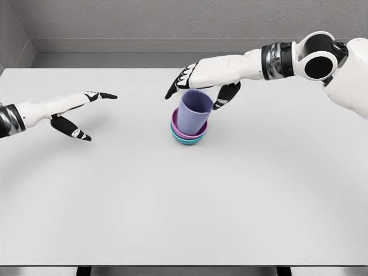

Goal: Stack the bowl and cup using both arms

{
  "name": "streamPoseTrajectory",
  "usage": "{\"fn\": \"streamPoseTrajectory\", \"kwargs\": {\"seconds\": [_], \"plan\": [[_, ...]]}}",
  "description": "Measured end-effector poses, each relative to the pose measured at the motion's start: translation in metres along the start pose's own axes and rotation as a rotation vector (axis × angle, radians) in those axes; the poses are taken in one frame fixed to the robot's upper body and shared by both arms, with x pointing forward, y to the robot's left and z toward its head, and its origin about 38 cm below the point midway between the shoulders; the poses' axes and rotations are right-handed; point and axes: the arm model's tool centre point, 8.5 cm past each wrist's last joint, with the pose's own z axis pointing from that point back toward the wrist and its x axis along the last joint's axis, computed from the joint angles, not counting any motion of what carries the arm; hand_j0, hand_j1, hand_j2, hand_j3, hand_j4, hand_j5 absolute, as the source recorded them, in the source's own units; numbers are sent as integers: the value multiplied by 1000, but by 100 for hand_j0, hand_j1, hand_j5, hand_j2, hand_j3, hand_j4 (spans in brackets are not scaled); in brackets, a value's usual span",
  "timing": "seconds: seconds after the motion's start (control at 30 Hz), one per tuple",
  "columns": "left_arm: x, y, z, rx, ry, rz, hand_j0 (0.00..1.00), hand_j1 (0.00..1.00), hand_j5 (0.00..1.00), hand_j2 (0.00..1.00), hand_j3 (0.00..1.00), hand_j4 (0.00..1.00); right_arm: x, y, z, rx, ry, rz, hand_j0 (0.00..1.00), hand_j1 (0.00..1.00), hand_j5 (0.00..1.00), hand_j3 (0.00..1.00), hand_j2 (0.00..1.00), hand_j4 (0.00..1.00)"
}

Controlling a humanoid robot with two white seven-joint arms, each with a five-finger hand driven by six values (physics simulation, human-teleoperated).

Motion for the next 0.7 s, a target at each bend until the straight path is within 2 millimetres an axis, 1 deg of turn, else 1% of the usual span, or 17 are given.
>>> {"fn": "streamPoseTrajectory", "kwargs": {"seconds": [0.17,0.23,0.3,0.33,0.37,0.4,0.5,0.53,0.57,0.63,0.7], "plan": [[0,0,0,0,0,0,100,100,100,100,100,100,-2,0,3,-3,7,-1,100,100,100,100,100,100],[0,0,0,0,-1,0,100,100,100,100,100,100,-9,3,20,-8,42,-9,100,100,100,100,100,100],[0,0,0,0,0,0,100,100,100,100,100,100,-16,15,44,-12,84,-29,100,100,100,100,100,100],[0,0,0,0,0,-1,100,100,100,100,100,100,-18,22,54,-15,99,-40,100,100,100,100,100,100],[0,0,0,0,0,-1,100,100,100,100,100,100,-19,21,66,-29,117,-40,100,100,100,100,100,100],[0,0,0,0,0,-1,100,100,100,100,100,100,-21,26,76,-39,132,-49,100,100,100,100,100,100],[0,-1,1,-1,1,1,100,100,100,100,100,100,-22,44,102,-44,174,-75,100,100,100,100,100,100],[-1,-2,1,-2,2,1,100,100,100,100,100,100,-21,61,107,-36,180,-102,100,100,100,100,100,100],[-1,-2,1,-1,2,2,100,100,100,100,100,100,-20,67,113,-38,187,-111,100,100,100,100,100,100],[-1,-1,1,-1,2,2,100,100,100,100,100,100,-19,64,126,-52,205,-104,100,100,100,100,100,100],[-1,-1,1,-1,2,2,100,100,100,100,100,100,-19,69,135,-52,221,-111,100,100,100,100,100,100]]}}
